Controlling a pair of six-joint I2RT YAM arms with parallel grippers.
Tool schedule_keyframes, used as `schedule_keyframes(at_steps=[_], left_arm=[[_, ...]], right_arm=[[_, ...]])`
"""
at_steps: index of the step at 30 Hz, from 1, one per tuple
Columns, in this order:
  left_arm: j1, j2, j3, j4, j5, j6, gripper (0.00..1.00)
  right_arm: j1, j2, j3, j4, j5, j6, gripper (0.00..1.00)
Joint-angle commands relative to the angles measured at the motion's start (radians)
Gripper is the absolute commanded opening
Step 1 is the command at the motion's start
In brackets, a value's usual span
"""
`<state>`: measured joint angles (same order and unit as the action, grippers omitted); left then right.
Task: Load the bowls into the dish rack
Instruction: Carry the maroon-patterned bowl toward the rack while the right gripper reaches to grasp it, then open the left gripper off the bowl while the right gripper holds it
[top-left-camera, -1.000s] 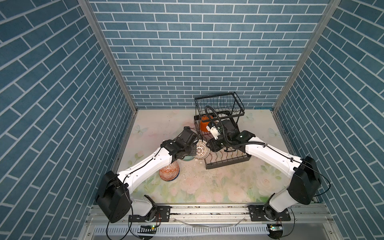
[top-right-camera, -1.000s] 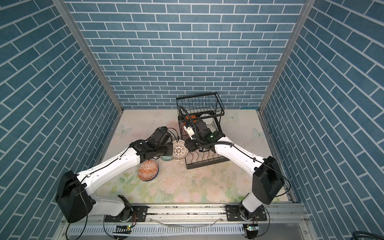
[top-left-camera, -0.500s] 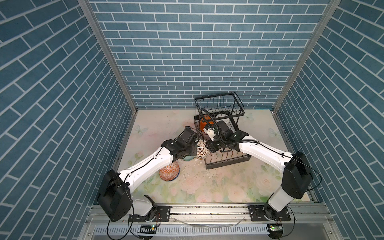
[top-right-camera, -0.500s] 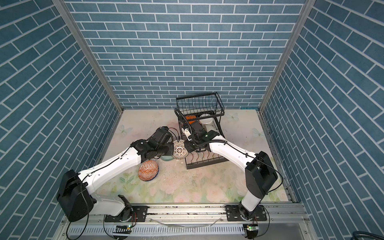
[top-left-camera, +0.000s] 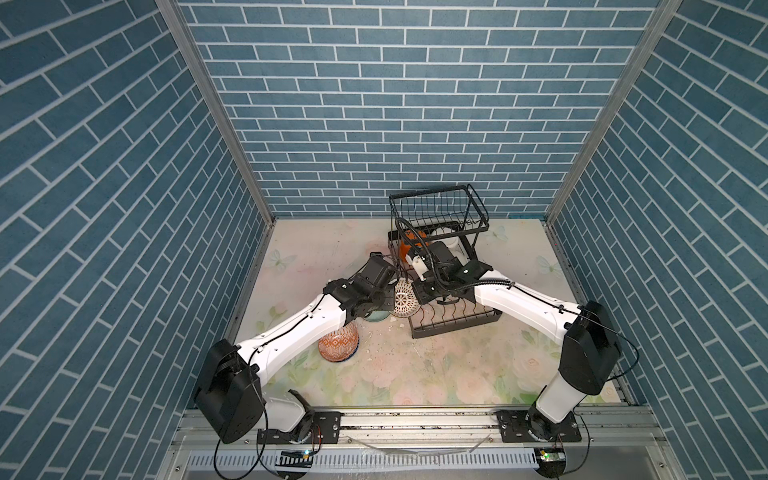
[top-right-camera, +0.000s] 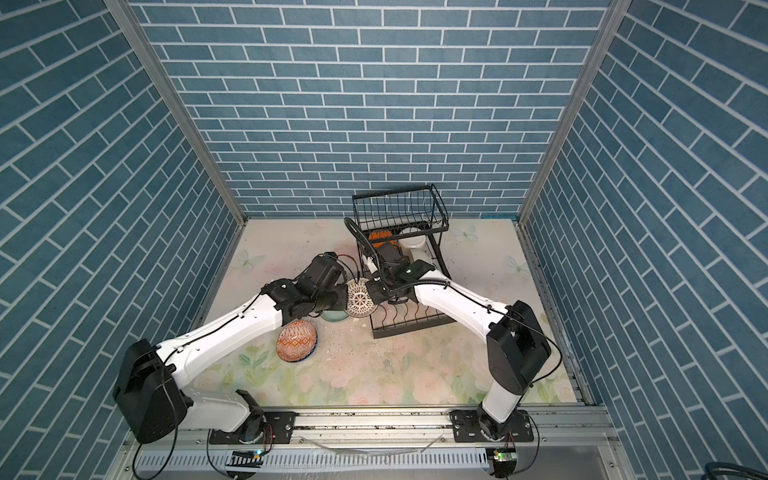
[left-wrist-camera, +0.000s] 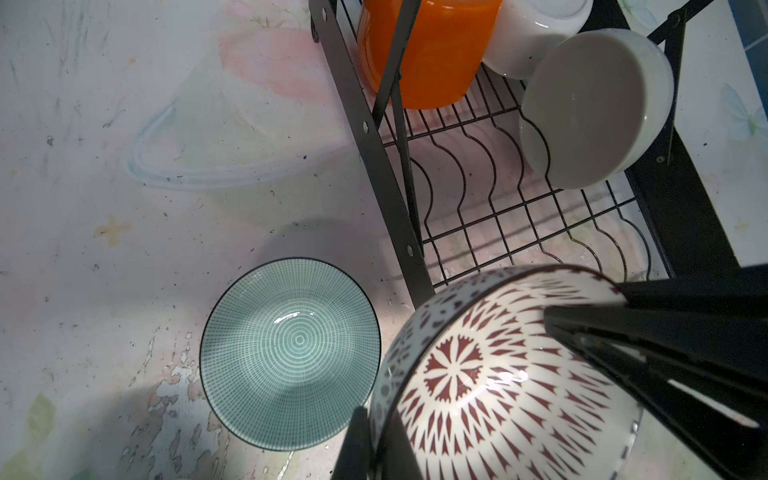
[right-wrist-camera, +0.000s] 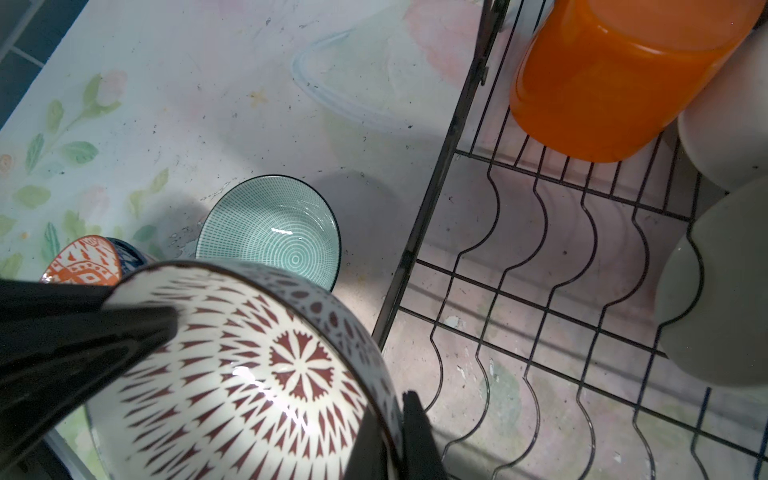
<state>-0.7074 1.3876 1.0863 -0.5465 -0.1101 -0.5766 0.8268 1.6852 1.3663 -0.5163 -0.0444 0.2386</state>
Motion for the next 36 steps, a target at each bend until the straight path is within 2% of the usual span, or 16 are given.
schedule_keyframes(at_steps=[1,5,8,11,22,30,36], left_arm=[[-0.004,0.0,0.02,0.044,0.002,-0.012,0.0],[-0.004,0.004,0.012,0.047,0.0,-0.017,0.0],[-0.004,0.004,0.007,0.051,0.0,-0.022,0.07],[-0.004,0.001,-0.004,0.061,-0.005,-0.031,0.17],[-0.004,-0.042,-0.037,0.076,-0.033,-0.04,0.68],[-0.003,-0.114,-0.083,0.084,-0.072,-0.032,0.99],[-0.001,-0.186,-0.12,0.083,-0.115,-0.031,1.0]], right_arm=[[0.007,0.014,0.05,-0.023,0.034,0.001,0.0],[0.012,0.015,0.051,-0.024,0.046,-0.002,0.0],[0.017,0.013,0.054,-0.028,0.062,-0.004,0.0],[0.021,0.007,0.051,-0.031,0.075,-0.004,0.0],[0.027,-0.043,0.03,-0.029,0.169,-0.004,0.0],[0.026,-0.065,0.021,-0.057,0.311,-0.035,0.0],[0.026,-0.059,0.01,-0.068,0.472,-0.075,0.0]])
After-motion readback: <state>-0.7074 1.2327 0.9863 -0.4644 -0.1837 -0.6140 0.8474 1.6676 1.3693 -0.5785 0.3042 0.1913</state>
